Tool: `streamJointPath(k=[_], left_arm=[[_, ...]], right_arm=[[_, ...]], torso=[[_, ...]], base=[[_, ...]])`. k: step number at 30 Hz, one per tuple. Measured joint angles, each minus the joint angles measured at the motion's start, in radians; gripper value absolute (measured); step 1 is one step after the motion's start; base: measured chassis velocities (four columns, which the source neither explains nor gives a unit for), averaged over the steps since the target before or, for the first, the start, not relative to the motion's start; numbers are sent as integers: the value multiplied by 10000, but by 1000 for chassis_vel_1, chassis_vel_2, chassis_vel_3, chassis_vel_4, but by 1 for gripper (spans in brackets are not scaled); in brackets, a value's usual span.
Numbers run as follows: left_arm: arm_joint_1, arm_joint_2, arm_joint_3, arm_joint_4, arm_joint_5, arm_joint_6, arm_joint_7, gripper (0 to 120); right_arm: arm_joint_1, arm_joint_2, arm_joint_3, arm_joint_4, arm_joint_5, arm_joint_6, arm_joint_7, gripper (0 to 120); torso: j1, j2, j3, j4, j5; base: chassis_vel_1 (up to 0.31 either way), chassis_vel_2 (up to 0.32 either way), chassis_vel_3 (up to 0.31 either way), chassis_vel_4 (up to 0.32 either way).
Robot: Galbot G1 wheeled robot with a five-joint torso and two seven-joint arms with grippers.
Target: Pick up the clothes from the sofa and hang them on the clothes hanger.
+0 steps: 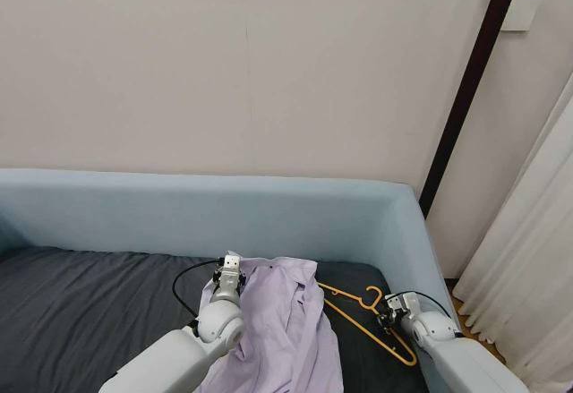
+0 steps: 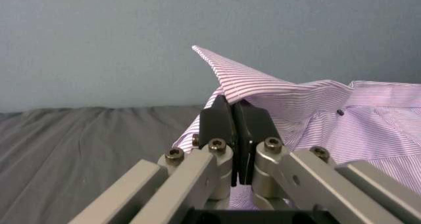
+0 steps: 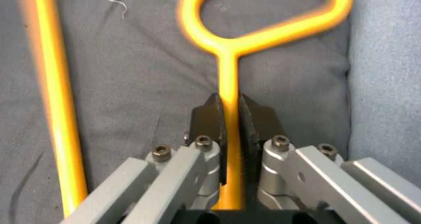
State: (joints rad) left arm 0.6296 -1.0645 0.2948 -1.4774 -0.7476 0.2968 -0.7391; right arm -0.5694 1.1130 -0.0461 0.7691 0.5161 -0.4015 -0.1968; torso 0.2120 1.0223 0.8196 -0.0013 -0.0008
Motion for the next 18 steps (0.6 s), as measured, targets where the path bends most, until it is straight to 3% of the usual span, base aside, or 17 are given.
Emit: streamJointPath(k=[8,18], left_arm=[[91,108,12,-75,-15,7,2,0],[309,351,-112,-201,0,7,12,0]], right_arm=[[-226,-129,-27,543,345,-165,225,4],[-485,-372,-56,2185,1080,-62,1277,4]], torso=[[0,0,0,-3,-2],[0,0,0,1,0]], base=[[0,0,0,0],[0,0,0,0]])
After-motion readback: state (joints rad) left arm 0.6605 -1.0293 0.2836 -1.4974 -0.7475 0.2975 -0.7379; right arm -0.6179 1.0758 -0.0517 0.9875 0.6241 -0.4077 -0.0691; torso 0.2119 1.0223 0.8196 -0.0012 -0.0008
